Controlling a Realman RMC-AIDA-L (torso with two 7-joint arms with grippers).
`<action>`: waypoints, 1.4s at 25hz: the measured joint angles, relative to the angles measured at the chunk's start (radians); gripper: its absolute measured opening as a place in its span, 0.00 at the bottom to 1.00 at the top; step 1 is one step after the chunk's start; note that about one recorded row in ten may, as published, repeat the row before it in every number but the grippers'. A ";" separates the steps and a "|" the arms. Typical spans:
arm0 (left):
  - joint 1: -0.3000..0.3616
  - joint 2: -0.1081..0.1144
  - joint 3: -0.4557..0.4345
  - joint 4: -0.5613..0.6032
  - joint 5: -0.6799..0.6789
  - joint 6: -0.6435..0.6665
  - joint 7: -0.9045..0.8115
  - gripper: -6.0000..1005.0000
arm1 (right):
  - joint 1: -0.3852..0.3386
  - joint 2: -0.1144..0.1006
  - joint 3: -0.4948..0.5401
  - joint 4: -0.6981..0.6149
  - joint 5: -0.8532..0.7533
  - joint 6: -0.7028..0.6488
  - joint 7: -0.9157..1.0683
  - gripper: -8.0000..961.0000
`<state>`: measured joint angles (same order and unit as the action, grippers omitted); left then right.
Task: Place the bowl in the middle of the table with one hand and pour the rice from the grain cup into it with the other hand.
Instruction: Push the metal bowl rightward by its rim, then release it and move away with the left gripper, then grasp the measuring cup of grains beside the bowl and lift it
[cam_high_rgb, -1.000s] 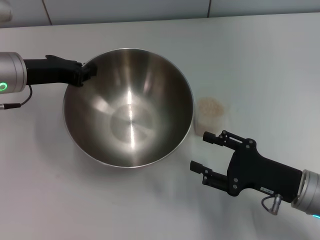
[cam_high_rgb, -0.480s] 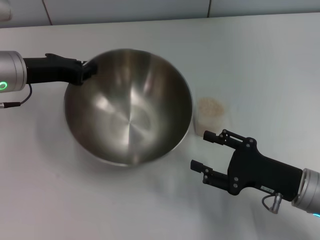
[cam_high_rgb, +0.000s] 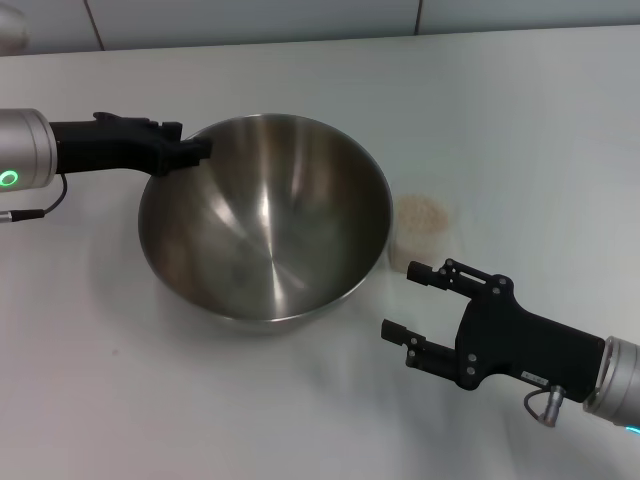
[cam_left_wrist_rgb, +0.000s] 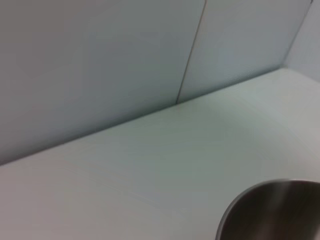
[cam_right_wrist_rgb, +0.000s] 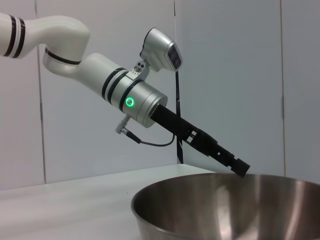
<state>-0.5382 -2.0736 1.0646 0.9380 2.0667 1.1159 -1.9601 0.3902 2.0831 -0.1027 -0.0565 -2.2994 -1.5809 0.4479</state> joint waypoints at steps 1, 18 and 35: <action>0.005 0.000 0.000 0.000 -0.016 -0.001 0.014 0.24 | 0.000 0.000 0.000 0.000 0.000 0.000 0.000 0.72; 0.148 0.013 -0.120 0.012 -0.494 0.174 0.476 0.82 | -0.009 0.000 0.004 0.007 0.010 -0.005 -0.005 0.71; 0.328 0.108 -0.188 -0.002 -0.479 0.631 0.828 0.81 | -0.033 0.001 0.081 0.017 0.013 -0.016 -0.012 0.71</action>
<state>-0.2101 -1.9659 0.8765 0.9363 1.5875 1.7470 -1.1323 0.3574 2.0836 -0.0218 -0.0390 -2.2868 -1.5970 0.4358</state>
